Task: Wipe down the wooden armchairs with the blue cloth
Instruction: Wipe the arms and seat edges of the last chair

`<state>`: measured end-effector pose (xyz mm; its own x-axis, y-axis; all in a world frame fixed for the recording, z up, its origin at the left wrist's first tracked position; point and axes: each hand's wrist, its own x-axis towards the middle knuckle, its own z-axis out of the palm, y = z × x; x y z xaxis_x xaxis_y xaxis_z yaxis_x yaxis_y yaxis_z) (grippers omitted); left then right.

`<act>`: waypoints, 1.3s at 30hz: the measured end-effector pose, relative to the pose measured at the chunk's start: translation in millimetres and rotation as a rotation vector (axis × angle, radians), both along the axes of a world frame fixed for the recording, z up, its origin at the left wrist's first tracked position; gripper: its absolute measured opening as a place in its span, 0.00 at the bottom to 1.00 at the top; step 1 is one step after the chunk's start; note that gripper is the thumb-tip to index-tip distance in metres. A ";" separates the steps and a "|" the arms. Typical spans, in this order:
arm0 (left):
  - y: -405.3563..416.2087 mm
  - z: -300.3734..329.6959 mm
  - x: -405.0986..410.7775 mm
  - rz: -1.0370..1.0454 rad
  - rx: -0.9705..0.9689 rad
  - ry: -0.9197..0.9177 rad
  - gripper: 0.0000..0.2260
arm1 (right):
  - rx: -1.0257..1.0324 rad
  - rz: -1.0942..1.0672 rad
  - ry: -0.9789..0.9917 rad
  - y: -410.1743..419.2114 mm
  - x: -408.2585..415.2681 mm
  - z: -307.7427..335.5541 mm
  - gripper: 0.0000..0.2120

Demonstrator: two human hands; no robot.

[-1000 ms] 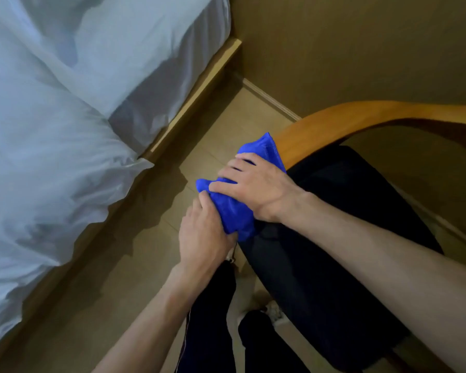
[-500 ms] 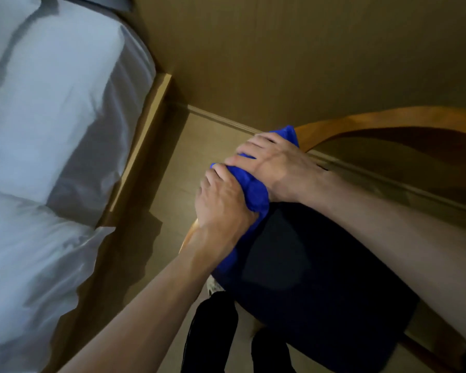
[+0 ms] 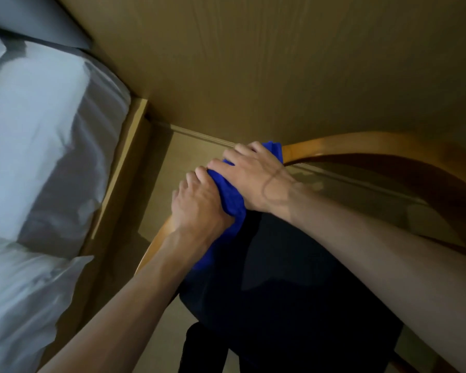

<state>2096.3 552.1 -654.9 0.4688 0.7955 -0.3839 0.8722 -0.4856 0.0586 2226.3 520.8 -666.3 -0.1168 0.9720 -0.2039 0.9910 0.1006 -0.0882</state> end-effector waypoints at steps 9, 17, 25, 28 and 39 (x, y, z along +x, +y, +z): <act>-2.1 -13.6 111.3 -0.254 0.078 0.014 0.19 | -0.105 -0.297 -0.072 -35.8 91.7 11.6 0.22; -48.6 -3.7 204.1 -0.485 0.133 -0.099 0.22 | -0.133 -0.597 -0.124 -103.1 152.6 45.2 0.31; -100.4 18.8 266.4 -0.807 0.246 -0.143 0.22 | -0.014 -0.912 -0.017 -189.9 187.9 51.3 0.35; -123.1 24.7 287.3 -0.923 0.279 -0.127 0.20 | 0.046 -1.031 0.035 -220.4 195.2 45.0 0.33; -216.4 32.0 326.9 -1.350 0.345 -0.023 0.16 | 0.134 -1.416 0.284 -313.4 186.8 17.4 0.23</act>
